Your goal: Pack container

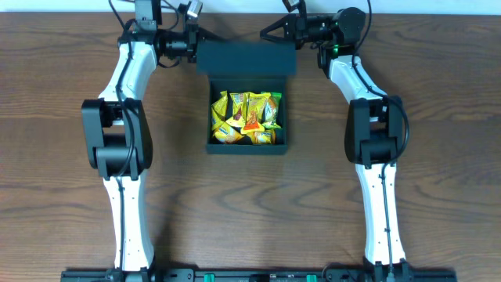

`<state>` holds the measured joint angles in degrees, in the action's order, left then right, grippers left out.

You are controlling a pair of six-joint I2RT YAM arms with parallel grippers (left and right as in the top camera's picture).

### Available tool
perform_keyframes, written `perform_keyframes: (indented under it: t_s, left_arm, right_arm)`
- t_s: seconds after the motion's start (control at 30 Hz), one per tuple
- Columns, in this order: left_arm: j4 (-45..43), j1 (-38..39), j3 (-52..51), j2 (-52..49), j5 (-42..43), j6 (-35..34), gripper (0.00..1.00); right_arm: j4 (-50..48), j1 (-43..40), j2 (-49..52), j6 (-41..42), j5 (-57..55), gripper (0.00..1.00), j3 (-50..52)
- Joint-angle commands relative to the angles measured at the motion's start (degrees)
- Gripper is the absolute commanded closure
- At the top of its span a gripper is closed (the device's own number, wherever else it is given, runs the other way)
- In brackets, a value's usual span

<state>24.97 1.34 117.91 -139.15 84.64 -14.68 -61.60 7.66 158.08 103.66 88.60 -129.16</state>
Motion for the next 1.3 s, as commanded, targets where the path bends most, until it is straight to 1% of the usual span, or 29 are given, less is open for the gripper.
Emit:
perform_keyframes:
  t_s: [0.0,0.1,0.17,0.23,0.3,0.37,0.4,0.43,0.5,0.53,0.6,0.63,0.7,0.77,0.8,0.87,0.93,0.97,1.03,1.1,1.17,1.23,1.27]
  left_arm:
    - [3.17,1.11,0.33,4.07,0.09,3.34,0.94]
    - [5.95,2.51,0.33,5.09,0.11,5.49,0.94]
    - [6.32,3.82,0.33,6.01,-0.04,5.95,0.94]
    - [6.27,4.92,0.33,6.93,-3.06,5.95,0.94]
    - [6.19,5.68,0.33,7.89,-9.51,5.88,0.94]
    - [6.10,6.27,0.33,9.03,-19.98,5.68,0.94]
    - [6.10,6.58,0.33,9.62,-27.04,5.66,0.94]
    - [6.03,6.73,0.33,10.03,-32.06,5.68,0.94]
    - [5.99,6.80,0.33,10.54,-38.75,5.66,0.94]
    - [6.01,6.80,0.33,10.69,-41.35,5.66,0.95]
    - [5.88,6.60,0.35,10.71,-44.13,5.51,0.94]
    - [5.88,6.51,0.35,10.71,-45.07,5.25,0.94]
    - [5.79,6.27,0.35,10.71,-48.78,5.29,0.95]
    - [4.42,6.08,0.35,10.71,-52.87,5.53,0.94]
    - [3.08,5.95,0.35,10.71,-55.98,5.60,0.94]
    - [0.72,5.70,0.68,10.71,-62.18,5.97,0.94]
    - [0.87,5.44,1.86,10.75,-65.37,6.27,0.94]
    - [2.14,5.33,2.75,11.15,-65.09,7.19,0.94]
    - [8.81,5.35,5.18,13.64,-65.42,10.29,0.94]
    - [13.86,5.75,6.25,17.44,-67.19,11.34,0.95]
    - [16.31,5.86,6.25,21.86,-69.33,11.52,0.94]
    - [17.64,5.86,6.25,26.01,-70.34,11.50,0.94]
    - [18.27,5.86,6.25,28.15,-70.99,11.52,0.94]
  right_arm:
    - [-0.37,1.36,-3.41,0.70,0.35,0.98,-0.39]
    - [-0.37,1.75,-4.87,0.68,0.35,0.98,-0.39]
    - [-0.37,1.75,-5.95,0.70,0.35,0.98,-0.42]
    - [-0.39,1.62,-6.69,0.66,0.35,0.98,-0.44]
    - [-0.42,1.36,-6.71,0.50,0.20,0.98,-0.79]
    - [-0.26,1.20,-6.69,-1.92,-0.11,0.98,-0.81]
    - [0.85,1.14,-6.69,-5.03,-0.02,0.98,-0.81]
    - [3.17,1.11,-6.69,-8.48,0.02,0.98,-0.81]
    - [8.11,1.07,-6.69,-15.67,0.37,0.98,-0.81]
    - [12.35,1.03,-6.69,-21.42,0.35,0.98,-0.79]
    - [21.46,0.90,-6.67,-32.20,-1.18,0.98,-0.79]
    - [25.07,0.79,-6.67,-36.11,-2.38,0.98,-0.79]
    - [36.30,-0.07,-6.67,-46.75,-8.15,0.98,-0.79]
    - [42.56,-0.92,-6.67,-53.81,-14.40,0.99,-0.79]
    - [43.39,-1.51,-6.67,-55.58,-18.49,0.98,-0.81]
    - [43.15,-2.93,-6.69,-56.43,-25.75,0.98,-0.92]
    - [43.15,-4.48,-6.69,-56.33,-28.09,0.98,-1.97]
    - [43.32,-5.33,-6.69,-55.23,-27.45,0.98,-2.93]
    - [44.92,-7.08,-6.78,-51.52,-21.29,0.98,-6.73]
    - [48.15,-7.87,-7.91,-51.19,-18.43,0.98,-9.88]
    - [53.62,-8.13,-10.14,-54.58,-20.90,0.98,-11.69]
    - [62.84,-8.22,-13.51,-60.61,-26.27,0.98,-12.96]
    - [68.32,-8.04,-15.56,-65.00,-28.87,0.98,-13.51]
